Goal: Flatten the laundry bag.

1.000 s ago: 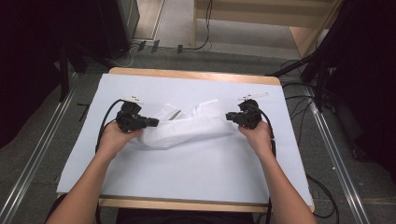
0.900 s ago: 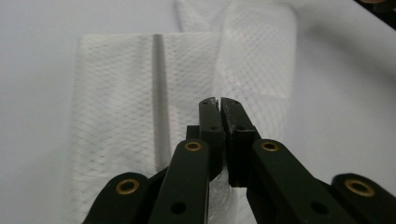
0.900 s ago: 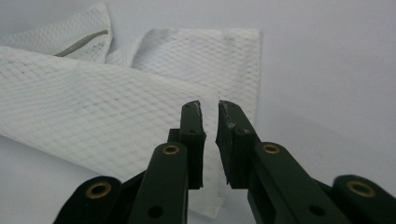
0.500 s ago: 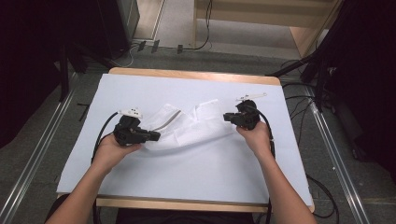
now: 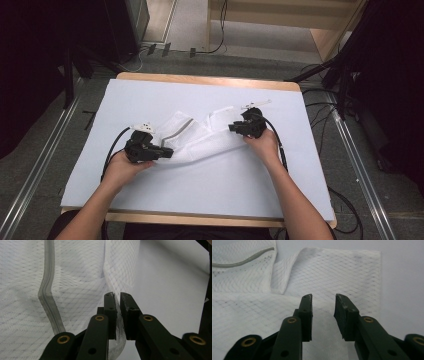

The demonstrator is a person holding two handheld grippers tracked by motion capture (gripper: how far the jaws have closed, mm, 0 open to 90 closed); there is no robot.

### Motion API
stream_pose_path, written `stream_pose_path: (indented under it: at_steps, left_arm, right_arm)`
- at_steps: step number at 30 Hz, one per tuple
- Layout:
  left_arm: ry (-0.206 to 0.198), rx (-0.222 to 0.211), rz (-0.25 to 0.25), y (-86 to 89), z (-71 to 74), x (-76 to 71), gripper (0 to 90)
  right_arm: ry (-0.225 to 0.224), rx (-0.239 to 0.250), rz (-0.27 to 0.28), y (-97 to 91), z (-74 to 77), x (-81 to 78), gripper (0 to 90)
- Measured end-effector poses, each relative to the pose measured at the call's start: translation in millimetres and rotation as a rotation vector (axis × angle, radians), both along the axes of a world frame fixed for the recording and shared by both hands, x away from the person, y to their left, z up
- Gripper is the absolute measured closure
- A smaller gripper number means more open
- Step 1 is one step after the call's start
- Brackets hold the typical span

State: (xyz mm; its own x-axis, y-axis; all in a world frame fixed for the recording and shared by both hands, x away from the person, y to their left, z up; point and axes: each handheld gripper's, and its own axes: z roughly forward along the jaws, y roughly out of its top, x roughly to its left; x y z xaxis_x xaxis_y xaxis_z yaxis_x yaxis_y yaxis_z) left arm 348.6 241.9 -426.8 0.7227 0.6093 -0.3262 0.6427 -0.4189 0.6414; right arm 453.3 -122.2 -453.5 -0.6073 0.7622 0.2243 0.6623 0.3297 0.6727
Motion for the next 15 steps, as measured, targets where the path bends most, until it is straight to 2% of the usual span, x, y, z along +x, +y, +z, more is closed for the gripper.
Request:
stream_pose_path:
  at_steps: [3, 6, 8, 9, 12, 14, 15]
  left_arm:
    - [0.009, 0.006, 0.009, 2.1, -2.8, 1.5, 84.5]
    - [0.020, 0.001, 0.022, 4.7, -5.4, 2.4, 84.5]
    - [0.023, 0.000, 0.031, 6.3, -6.1, 2.3, 84.5]
    - [0.024, -0.003, 0.032, 7.0, -6.7, 2.6, 84.5]
    - [0.027, -0.003, 0.039, 7.9, -7.2, 3.4, 84.4]
    - [0.027, 0.000, 0.044, 7.9, -7.5, 3.6, 84.5]
    - [0.027, 0.003, 0.045, 8.0, -7.7, 3.6, 84.5]
  right_arm:
    - [-0.014, -0.032, -0.004, 6.0, -6.3, 3.2, 62.7]
    - [0.004, -0.066, -0.011, 8.2, -12.9, 5.3, 58.7]
    - [-0.005, -0.062, -0.002, 7.5, -13.7, 4.8, 57.8]
    - [-0.006, -0.061, 0.003, 7.0, -14.0, 4.8, 59.5]
    - [0.001, -0.067, 0.010, 7.9, -13.8, 1.0, 74.1]
    - [-0.009, -0.097, 0.025, 9.6, -13.3, -1.5, 84.5]
    - [-0.003, -0.090, 0.036, 9.1, -13.5, -1.3, 88.4]
